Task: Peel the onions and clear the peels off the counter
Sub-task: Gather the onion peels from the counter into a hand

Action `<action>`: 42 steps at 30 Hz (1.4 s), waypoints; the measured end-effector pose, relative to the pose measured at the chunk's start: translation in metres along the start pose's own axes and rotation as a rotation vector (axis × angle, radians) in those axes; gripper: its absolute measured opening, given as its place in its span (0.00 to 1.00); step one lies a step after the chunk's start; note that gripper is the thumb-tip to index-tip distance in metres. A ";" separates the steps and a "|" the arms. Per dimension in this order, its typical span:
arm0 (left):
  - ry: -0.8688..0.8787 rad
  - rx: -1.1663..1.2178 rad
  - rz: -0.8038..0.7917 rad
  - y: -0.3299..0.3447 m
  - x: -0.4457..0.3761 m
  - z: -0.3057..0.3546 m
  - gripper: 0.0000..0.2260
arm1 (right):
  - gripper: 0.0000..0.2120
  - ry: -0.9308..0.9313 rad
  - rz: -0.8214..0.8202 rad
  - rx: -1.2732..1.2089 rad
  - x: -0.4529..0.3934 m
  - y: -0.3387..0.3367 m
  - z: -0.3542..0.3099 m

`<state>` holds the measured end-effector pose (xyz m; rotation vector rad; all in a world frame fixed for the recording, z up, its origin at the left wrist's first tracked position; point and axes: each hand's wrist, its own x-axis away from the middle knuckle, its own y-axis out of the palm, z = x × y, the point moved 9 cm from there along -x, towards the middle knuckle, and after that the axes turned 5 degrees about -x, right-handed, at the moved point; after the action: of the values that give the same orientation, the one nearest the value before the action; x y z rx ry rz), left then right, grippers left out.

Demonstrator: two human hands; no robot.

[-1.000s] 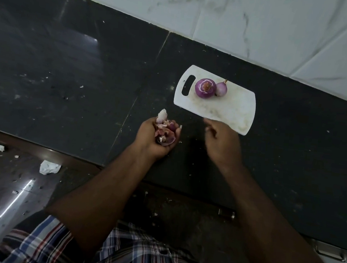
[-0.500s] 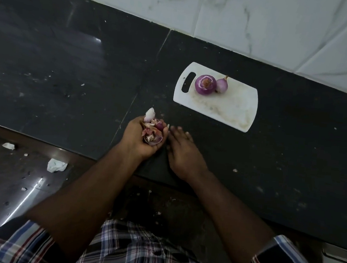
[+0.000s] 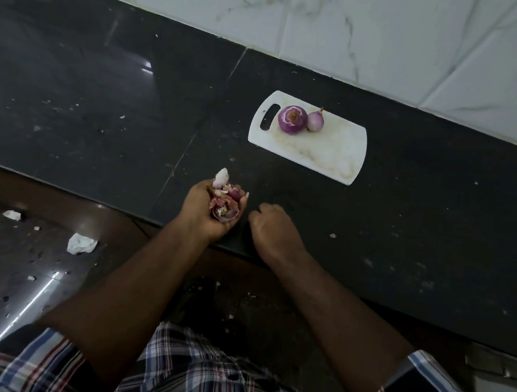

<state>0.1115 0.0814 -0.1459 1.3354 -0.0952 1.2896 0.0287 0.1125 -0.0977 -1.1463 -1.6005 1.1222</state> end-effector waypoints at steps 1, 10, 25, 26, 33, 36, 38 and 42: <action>0.013 0.002 -0.003 -0.004 0.004 0.000 0.09 | 0.08 0.015 0.002 -0.066 0.002 0.004 -0.005; 0.092 -0.015 0.106 -0.081 0.064 0.024 0.11 | 0.10 0.408 0.266 -1.435 0.009 0.000 -0.036; 0.186 0.172 0.223 -0.279 0.144 0.041 0.20 | 0.12 0.017 0.251 -0.947 0.008 0.109 -0.292; 0.172 0.171 0.263 -0.301 0.146 0.038 0.18 | 0.12 0.068 0.224 -0.973 0.010 0.129 -0.300; 0.056 0.203 0.509 -0.444 0.119 0.008 0.25 | 0.14 0.740 0.174 -1.410 0.023 0.292 -0.305; 0.075 0.142 0.541 -0.487 0.088 0.003 0.24 | 0.13 0.931 0.145 -1.500 0.025 0.358 -0.304; 0.064 0.119 0.538 -0.509 0.065 -0.003 0.24 | 0.12 0.986 0.093 -1.505 0.021 0.395 -0.301; -0.006 0.086 0.516 -0.551 0.011 -0.014 0.25 | 0.11 1.042 0.019 -1.496 -0.003 0.465 -0.286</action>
<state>0.5000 0.2535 -0.4973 1.4412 -0.4139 1.7354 0.3979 0.2457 -0.4774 -2.0811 -1.3291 -0.9365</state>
